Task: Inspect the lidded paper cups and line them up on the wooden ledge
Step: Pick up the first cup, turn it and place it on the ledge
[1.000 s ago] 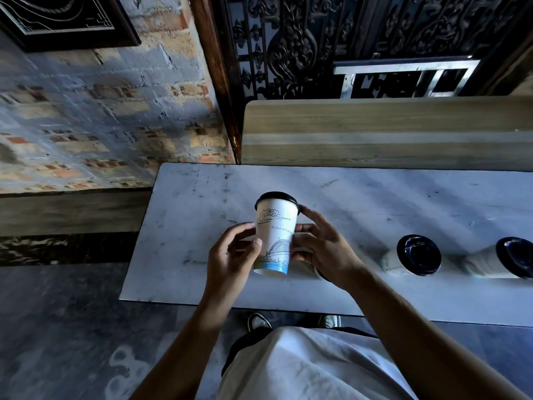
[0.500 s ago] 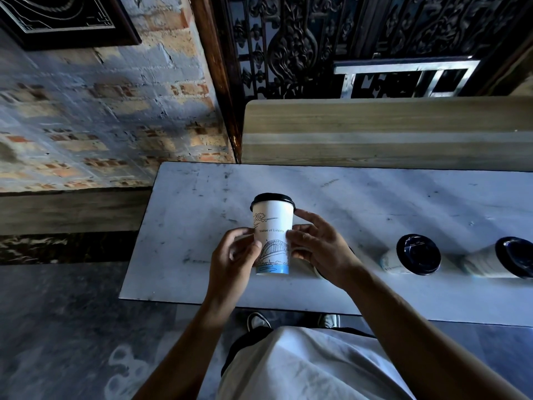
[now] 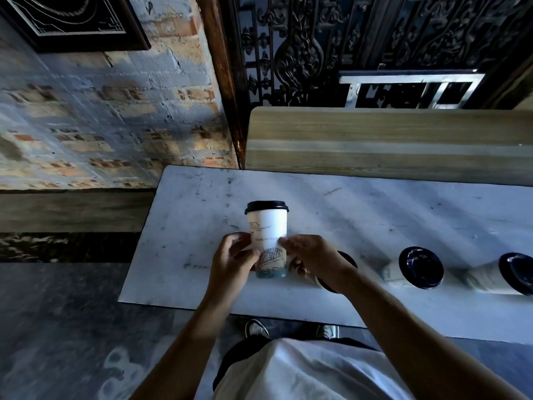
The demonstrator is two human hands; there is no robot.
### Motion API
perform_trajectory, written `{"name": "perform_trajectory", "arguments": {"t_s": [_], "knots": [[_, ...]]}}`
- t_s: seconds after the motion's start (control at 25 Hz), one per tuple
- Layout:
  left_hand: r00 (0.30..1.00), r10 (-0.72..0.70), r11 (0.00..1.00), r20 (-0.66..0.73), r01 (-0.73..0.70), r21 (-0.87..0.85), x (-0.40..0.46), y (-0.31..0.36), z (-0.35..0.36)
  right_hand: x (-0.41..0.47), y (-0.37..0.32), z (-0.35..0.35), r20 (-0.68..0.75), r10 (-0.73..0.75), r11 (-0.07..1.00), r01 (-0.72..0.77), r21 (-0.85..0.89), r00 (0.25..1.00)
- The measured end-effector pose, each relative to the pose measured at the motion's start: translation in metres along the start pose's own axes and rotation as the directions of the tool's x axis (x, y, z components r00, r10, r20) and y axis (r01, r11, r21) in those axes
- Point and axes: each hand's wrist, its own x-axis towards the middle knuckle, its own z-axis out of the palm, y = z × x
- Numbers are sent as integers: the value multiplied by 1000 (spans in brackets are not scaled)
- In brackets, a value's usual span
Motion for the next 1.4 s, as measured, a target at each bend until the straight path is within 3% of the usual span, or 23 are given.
{"name": "perform_trajectory", "arguments": {"t_s": [0.12,0.24,0.52,0.72,1.0,1.4], "knots": [[998,30,994,60,-36,105,24,11,-6,19,-22,-3,72,-44,984,56,-169,996],[997,60,968,58,-72,241,66,26,-12,54,-45,-5,-16,-78,972,73,-223,997],[975,153,906,162,-203,370,171,57,6,145,-85,-26,-134,-196,921,135,-366,971],[964,232,892,129,-263,368,270,61,40,243,-106,-64,-155,-308,807,172,-566,939],[944,293,878,151,-328,348,427,11,70,408,-83,-114,-119,-413,707,236,-666,903],[929,327,805,175,-371,462,482,-25,56,466,-66,-111,-11,-370,713,276,-644,929]]}}
